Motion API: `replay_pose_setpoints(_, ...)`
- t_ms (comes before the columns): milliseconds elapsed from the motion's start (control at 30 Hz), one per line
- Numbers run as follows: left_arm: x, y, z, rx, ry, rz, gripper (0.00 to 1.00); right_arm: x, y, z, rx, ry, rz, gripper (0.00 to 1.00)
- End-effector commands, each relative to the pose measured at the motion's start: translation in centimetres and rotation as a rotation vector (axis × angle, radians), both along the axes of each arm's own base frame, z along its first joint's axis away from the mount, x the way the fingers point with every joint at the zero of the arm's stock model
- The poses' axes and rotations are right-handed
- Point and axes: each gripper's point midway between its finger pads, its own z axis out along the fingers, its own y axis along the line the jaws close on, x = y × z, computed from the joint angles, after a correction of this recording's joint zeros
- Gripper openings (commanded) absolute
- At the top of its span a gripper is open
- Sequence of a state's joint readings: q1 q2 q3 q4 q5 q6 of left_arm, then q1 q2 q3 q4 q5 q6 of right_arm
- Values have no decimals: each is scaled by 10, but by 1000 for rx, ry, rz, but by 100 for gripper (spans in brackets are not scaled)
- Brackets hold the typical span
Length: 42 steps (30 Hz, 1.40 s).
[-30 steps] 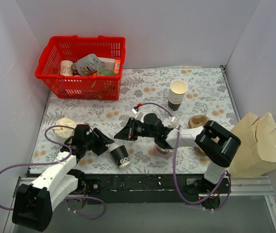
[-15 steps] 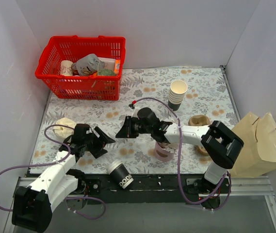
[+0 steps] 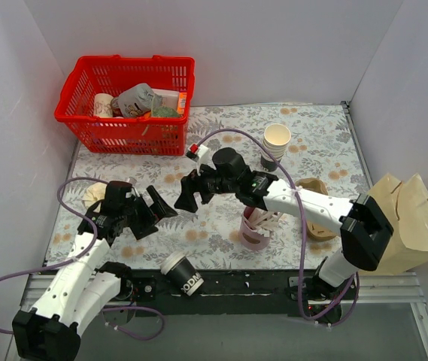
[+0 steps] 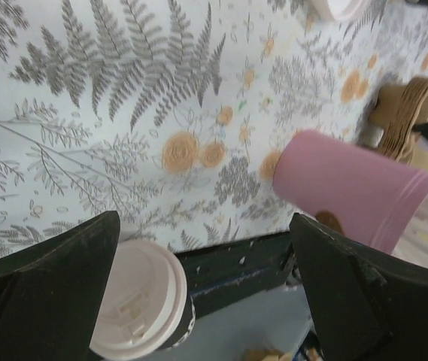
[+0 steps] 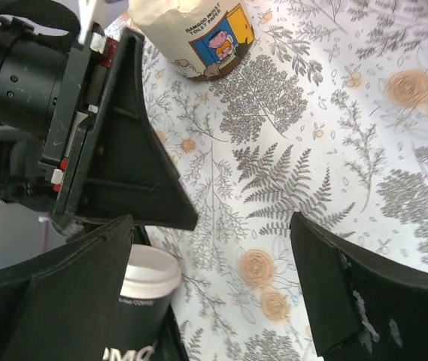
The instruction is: Pack the takeout coffee
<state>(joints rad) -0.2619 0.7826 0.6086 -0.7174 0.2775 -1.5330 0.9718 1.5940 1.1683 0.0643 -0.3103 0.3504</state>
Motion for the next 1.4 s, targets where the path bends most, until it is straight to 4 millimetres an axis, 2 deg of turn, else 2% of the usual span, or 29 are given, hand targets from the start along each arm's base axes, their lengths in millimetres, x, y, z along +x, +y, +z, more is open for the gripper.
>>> replay_pose_setpoints(0,-53,-17,11,-74,107,-229,98,-6,-15,26,-23,-164,80,94)
replay_pose_setpoints(33,-66,-13,7,-62,151,-244,98,-9,-17,29,-17,-175,97,94)
replay_pose_setpoints(100,-78,-10,6,-36,151,-293,98,-12,-19,33,-5,-183,108,94)
replay_pose_setpoints(233,-114,-18,-2,-126,222,-422,98,-20,-23,31,-12,-170,142,93)
replay_pose_setpoints(333,-128,-9,-16,-74,287,-431,98,-23,-26,27,-31,-163,152,92)
replay_pose_setpoints(433,-140,-17,-18,-98,294,-510,97,-23,-29,20,-54,-161,155,92)
replay_pose_setpoints(533,-141,-16,-20,-69,296,-537,89,-23,-32,16,-76,-156,148,91)
replay_pose_setpoints(633,-127,-16,-12,-27,248,-525,85,-21,-35,12,-86,-152,128,91)
replay_pose_setpoints(767,-118,-17,-16,-4,247,-489,77,-20,-34,10,-88,-132,112,90)
replay_pose_setpoints(800,-115,-17,-18,2,243,-480,71,-19,-35,8,-95,-127,108,89)
replay_pose_setpoints(1033,-117,-23,-26,24,271,-458,64,-20,-37,7,-93,-112,94,88)
replay_pose_setpoints(1100,-111,-26,-24,21,263,-429,63,-20,-39,5,-90,-105,89,88)
replay_pose_setpoints(1200,-109,-30,-34,47,297,-397,61,-22,-40,6,-80,-95,85,88)
replay_pose_setpoints(1267,-106,-27,-43,107,316,-377,53,-22,-41,8,-75,-98,84,88)
replay_pose_setpoints(1367,-100,-25,-45,156,314,-346,50,-21,-44,12,-66,-106,72,88)
